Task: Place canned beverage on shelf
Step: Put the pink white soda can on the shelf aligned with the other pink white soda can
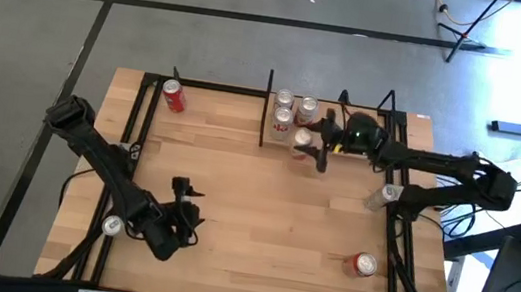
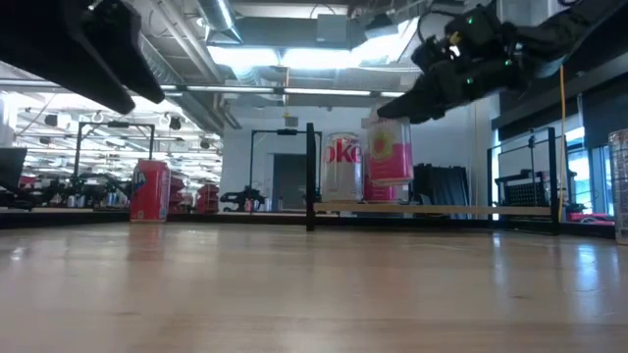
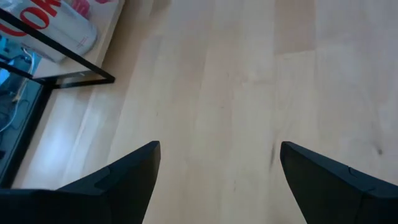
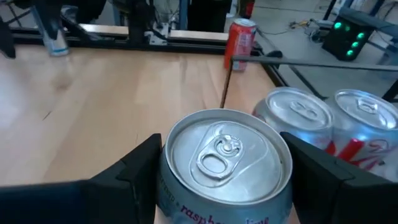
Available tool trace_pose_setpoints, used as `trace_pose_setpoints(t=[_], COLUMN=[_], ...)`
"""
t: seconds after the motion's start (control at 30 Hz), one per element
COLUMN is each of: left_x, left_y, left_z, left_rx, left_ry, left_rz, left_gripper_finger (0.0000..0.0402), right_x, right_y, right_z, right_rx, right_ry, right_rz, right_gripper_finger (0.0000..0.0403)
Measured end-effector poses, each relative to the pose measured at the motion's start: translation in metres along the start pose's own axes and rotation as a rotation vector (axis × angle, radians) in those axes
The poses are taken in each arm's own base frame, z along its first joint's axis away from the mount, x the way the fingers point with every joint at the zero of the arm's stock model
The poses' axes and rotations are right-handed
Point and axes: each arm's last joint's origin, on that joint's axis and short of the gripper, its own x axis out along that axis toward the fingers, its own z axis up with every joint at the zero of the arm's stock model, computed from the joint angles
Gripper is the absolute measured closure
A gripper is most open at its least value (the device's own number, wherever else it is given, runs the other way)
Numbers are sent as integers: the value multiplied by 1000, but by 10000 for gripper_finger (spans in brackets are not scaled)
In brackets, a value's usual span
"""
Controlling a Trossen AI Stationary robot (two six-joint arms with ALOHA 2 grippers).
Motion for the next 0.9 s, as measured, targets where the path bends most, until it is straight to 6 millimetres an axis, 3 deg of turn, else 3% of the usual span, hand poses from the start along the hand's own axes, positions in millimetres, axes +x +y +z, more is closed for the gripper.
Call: trace_pose_setpoints(t=[0.43,0.77,0.9], left_x=[4,4,4], left_y=[2,2,2], left_z=[3,4,4], left_rx=[16,10,10], left_ry=[4,-8,-8], left_rz=[2,-2,-2], left_gripper_finger=[75,75,75], right_x=[-5,0,0], right_y=[-43,-48,-49], right_z=[-24,-29,-30], right_rx=[32,6,6], right_ry=[-6,-8,0], right_rz=[36,12,-14], right_gripper_finger=[154,154,127])
